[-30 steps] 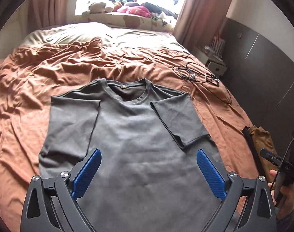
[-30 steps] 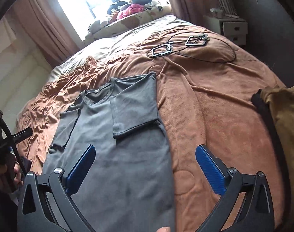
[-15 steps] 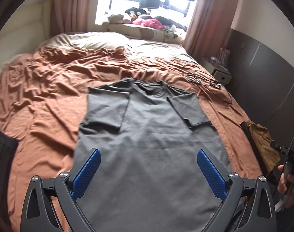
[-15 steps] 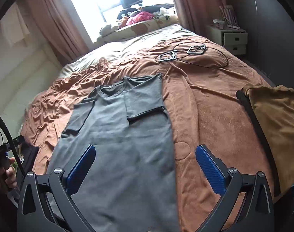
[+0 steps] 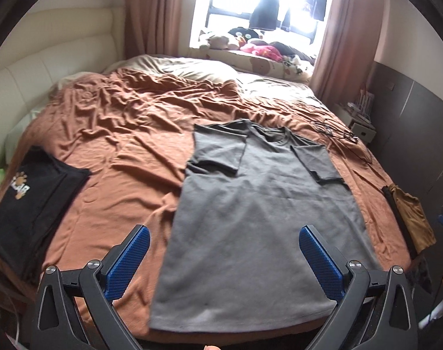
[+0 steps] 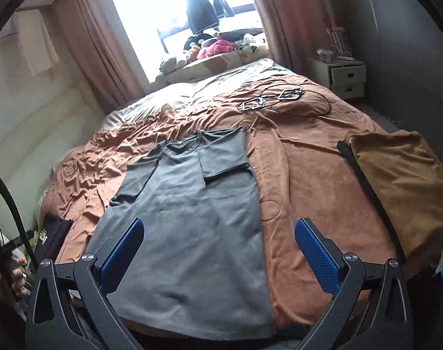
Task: Fold small clothes
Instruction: 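Move both open grippers back from the shirt toward its hem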
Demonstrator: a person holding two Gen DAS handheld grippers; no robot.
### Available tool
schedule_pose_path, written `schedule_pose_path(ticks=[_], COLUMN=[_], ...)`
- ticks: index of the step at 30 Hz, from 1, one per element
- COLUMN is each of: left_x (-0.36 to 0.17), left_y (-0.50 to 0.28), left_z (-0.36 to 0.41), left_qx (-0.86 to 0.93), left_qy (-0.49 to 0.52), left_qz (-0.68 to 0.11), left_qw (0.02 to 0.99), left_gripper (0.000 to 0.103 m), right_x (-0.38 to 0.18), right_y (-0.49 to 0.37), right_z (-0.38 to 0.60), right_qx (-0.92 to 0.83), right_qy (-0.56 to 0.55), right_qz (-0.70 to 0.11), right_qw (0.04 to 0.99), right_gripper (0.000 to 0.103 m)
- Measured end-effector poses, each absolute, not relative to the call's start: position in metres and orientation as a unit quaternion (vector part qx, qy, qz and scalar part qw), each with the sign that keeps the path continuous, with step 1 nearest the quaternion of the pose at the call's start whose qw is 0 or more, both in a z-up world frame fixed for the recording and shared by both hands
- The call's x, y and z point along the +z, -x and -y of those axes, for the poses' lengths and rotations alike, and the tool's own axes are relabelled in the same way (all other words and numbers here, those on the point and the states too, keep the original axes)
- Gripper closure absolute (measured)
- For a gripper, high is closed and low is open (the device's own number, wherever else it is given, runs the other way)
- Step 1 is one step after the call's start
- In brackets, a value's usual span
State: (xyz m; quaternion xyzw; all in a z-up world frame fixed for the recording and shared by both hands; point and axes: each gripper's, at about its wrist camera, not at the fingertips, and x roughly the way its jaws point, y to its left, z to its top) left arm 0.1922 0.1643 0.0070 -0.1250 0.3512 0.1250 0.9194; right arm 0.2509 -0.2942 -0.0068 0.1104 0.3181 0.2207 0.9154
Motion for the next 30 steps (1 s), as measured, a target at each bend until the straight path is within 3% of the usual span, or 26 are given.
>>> schedule_pose_path(ticks=[13,25,28,30], left_x=[-0.015,-0.08,-0.098,-0.111], left_y=[-0.117,-0.086,-0.087,-0.09], left_z=[-0.181,-0.213,-0.225,-0.231], left_qx=[0.112,0.124,0.125,0.123], left_qy=[0.135,0.176,0.199,0.215], left_qz=[-0.307,-0.34,-0.354,-0.364], left_qw=[0.935,0.915,0.905,0.898], left_gripper=[0.0,0.001,0.008,0.02], right_x=[-0.032,-0.082,-0.098,-0.107], right_y=[-0.192,-0.202,-0.215,-0.223], right_z=[0.294,0.292,0.295,0.296], right_qx=[0.211,0.239,0.239,0.236], right_qy=[-0.078,-0.092,-0.113,-0.124], right_qz=[-0.294,-0.341,-0.364,-0.375], right_qw=[0.929,0.905,0.893,0.888], right_gripper=[0.0,0.0,0.0,0.001])
